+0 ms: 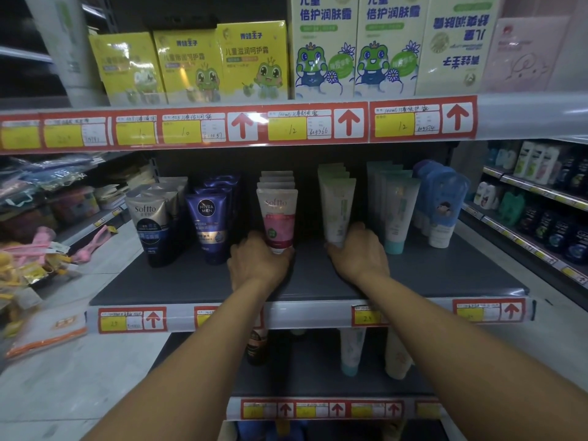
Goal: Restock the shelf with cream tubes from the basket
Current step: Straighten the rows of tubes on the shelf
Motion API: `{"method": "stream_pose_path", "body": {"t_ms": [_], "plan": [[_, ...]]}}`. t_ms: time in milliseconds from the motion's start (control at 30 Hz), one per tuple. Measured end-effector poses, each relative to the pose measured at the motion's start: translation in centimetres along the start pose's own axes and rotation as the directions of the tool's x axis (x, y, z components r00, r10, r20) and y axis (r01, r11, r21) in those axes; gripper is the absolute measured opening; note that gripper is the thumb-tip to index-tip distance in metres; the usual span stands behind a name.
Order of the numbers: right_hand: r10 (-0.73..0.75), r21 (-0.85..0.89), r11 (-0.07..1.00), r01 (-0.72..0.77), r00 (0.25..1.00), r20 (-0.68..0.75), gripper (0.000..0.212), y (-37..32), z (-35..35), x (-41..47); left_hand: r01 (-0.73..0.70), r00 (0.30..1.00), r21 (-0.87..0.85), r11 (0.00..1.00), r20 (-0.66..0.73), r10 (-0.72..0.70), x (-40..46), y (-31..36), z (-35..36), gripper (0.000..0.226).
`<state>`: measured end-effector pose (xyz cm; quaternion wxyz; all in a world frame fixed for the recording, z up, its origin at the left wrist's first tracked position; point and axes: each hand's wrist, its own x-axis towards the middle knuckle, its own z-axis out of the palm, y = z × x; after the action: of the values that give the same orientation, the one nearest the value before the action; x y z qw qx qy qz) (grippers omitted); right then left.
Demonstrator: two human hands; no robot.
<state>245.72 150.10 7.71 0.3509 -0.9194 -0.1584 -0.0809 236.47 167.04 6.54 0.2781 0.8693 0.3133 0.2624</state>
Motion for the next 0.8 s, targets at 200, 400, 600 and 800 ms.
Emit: {"method": "stream_pose_path", "body": {"t_ms": [200, 400, 600, 800], "plan": [[-0.006, 0.001, 1.000, 0.006, 1.000, 0.004, 0.054, 0.10, 0.05, 0.07, -0.003, 1.000, -0.006, 1.000, -0.003, 0.003, 0.08, -0.07, 0.15, 0.064], [-0.014, 0.001, 1.000, 0.014, 1.000, 0.000, 0.054, 0.20, 0.05, 0.04, -0.001, 1.000, -0.011, 1.000, -0.001, 0.001, 0.05, -0.17, 0.17, 0.067], [-0.006, 0.007, 1.000, 0.006, 1.000, 0.002, 0.053, 0.14, 0.06, 0.00, -0.007, 1.000, -0.007, 1.000, -0.010, 0.007, 0.02, -0.18, 0.11, 0.063], [0.022, 0.054, 0.998, -0.023, 1.000, 0.013, 0.059, 0.09, -0.02, 0.04, -0.002, 1.000, -0.010, 1.000, -0.005, 0.002, -0.10, 0.02, 0.05, 0.068]]}}
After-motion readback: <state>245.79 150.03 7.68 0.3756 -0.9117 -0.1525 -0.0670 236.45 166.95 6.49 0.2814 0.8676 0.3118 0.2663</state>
